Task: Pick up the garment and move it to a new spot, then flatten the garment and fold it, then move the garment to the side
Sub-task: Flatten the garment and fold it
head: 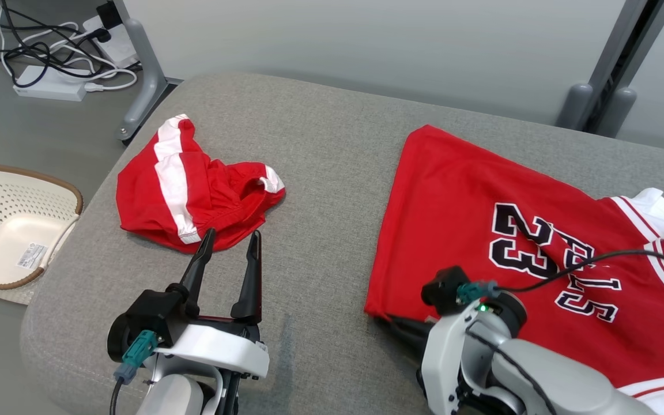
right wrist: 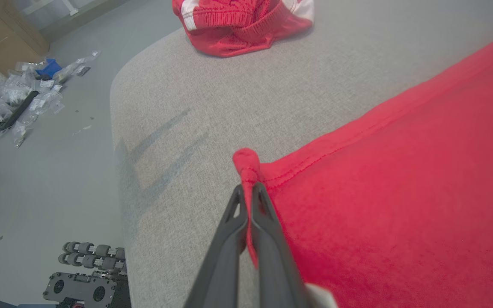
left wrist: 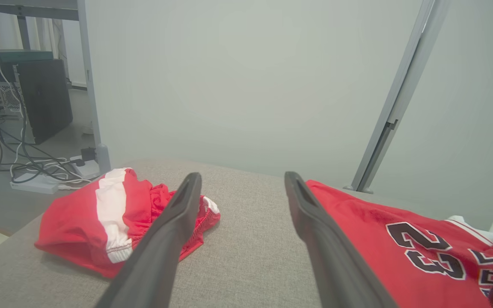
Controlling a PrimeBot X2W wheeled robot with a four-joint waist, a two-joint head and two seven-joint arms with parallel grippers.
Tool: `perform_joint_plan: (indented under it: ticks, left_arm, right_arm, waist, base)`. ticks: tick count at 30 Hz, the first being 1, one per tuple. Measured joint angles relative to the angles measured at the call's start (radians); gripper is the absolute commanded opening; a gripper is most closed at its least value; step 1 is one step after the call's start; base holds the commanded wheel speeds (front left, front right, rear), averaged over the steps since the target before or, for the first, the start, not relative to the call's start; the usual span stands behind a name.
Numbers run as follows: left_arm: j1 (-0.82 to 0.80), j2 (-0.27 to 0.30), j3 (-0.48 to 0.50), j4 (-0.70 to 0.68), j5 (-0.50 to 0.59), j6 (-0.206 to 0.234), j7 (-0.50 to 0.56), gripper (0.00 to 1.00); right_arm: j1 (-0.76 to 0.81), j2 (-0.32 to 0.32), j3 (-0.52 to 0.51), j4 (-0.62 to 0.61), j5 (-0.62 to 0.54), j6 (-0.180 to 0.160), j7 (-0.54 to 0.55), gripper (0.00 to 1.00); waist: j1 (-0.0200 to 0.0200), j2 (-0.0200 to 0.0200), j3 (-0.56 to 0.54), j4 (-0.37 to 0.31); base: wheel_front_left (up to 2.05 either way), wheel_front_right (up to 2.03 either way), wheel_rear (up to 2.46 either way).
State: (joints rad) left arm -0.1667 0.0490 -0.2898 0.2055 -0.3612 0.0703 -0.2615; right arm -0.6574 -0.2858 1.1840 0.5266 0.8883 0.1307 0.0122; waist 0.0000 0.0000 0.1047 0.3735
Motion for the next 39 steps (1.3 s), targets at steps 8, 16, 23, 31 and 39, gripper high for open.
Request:
perform_joint_plan:
  ticks: [8,16,23,31,39]
  left_arm:
    - [0.018,0.0,0.017,0.003,0.01,-0.008,0.0,1.0]
    - [0.021,0.0,0.046,-0.001,0.017,-0.012,0.0,1.0]
    - [0.038,0.0,0.067,-0.01,0.016,-0.012,0.0,1.0]
    - [0.064,-0.001,0.074,-0.014,0.023,-0.012,0.0,1.0]
    - [0.09,0.0,0.054,0.053,0.021,-0.041,0.0,1.0]
  right_arm:
    - [0.014,0.023,-0.011,-0.028,0.0,0.0,0.006,1.0]
    - [0.009,-0.07,-0.209,-0.039,-0.058,0.0,-0.107,1.0]
    - [0.109,-0.144,-0.545,-0.026,-0.272,0.0,-0.261,1.0]
    - [0.437,0.001,-1.026,-0.207,-0.556,0.0,-0.274,1.0]
    - [0.551,0.111,-1.125,-0.321,-0.677,0.0,-0.277,1.0]
  waist:
    - [0.0,0.0,-0.006,-0.037]
    - [0.0,0.0,-0.024,-0.132]
    - [0.0,0.0,-0.036,-0.23]
    - [0.0,0.0,-0.026,-0.284]
    - [0.0,0.0,-0.007,-0.302]
  base:
    - [0.0,0.0,0.0]
    - [0.0,0.0,0.0]
    - [0.0,0.0,0.0]
    - [0.0,0.0,0.0]
    - [0.0,0.0,0.0]
